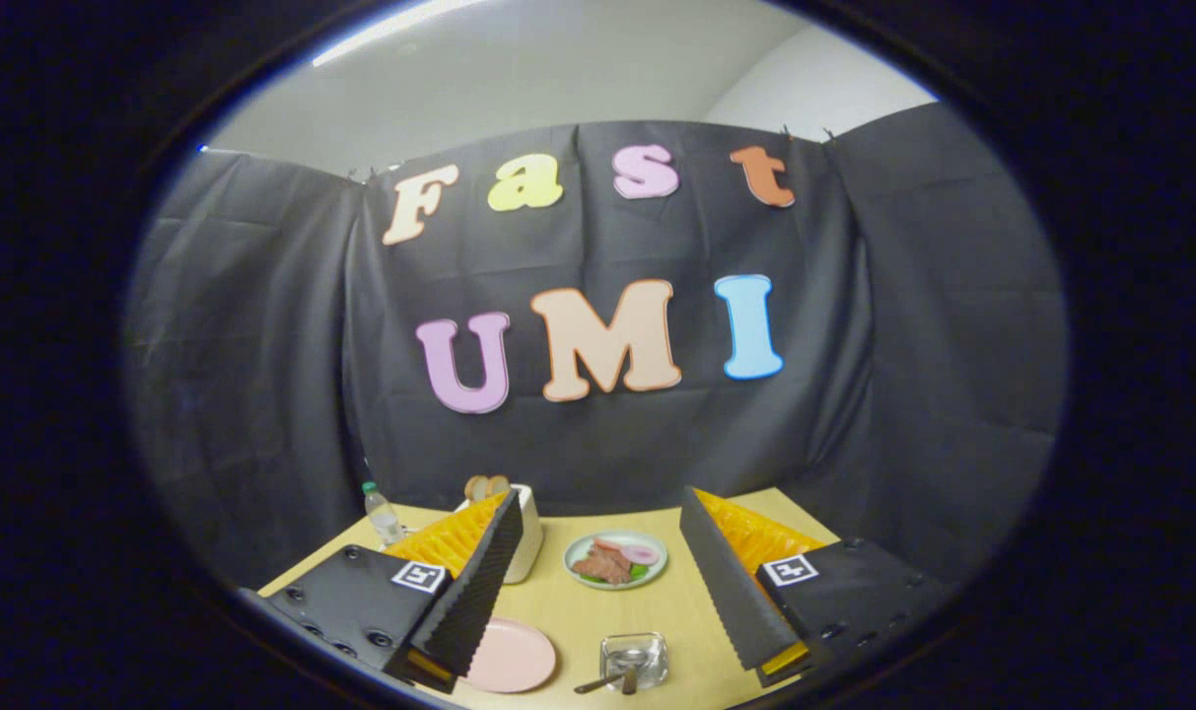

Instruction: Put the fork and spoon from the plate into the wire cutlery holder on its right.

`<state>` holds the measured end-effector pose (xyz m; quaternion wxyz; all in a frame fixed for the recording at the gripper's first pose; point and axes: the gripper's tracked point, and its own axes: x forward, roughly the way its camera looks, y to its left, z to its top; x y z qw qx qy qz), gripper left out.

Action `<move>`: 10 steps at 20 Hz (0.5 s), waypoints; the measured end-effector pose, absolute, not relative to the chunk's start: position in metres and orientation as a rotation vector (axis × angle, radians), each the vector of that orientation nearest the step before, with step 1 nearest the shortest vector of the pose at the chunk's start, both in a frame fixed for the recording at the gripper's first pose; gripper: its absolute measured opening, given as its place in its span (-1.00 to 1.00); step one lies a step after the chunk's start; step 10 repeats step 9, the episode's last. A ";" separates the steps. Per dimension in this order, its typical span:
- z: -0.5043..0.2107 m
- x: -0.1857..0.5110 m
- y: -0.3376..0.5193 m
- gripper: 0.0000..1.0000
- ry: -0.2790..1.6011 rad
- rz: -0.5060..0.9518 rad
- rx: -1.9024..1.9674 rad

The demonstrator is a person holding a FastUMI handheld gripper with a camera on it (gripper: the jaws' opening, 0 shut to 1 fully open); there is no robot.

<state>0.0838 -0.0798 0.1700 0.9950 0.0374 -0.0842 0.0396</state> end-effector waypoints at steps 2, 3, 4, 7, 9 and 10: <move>0.171 0.079 -0.075 1.00 -0.212 0.070 0.069; 0.172 0.076 -0.072 1.00 -0.230 0.073 0.065; 0.172 0.074 -0.070 1.00 -0.240 0.073 0.059; 0.170 0.070 -0.067 1.00 -0.254 0.072 0.040; 0.171 0.070 -0.068 1.00 -0.259 0.075 0.052; 0.171 0.070 -0.068 1.00 -0.259 0.075 0.052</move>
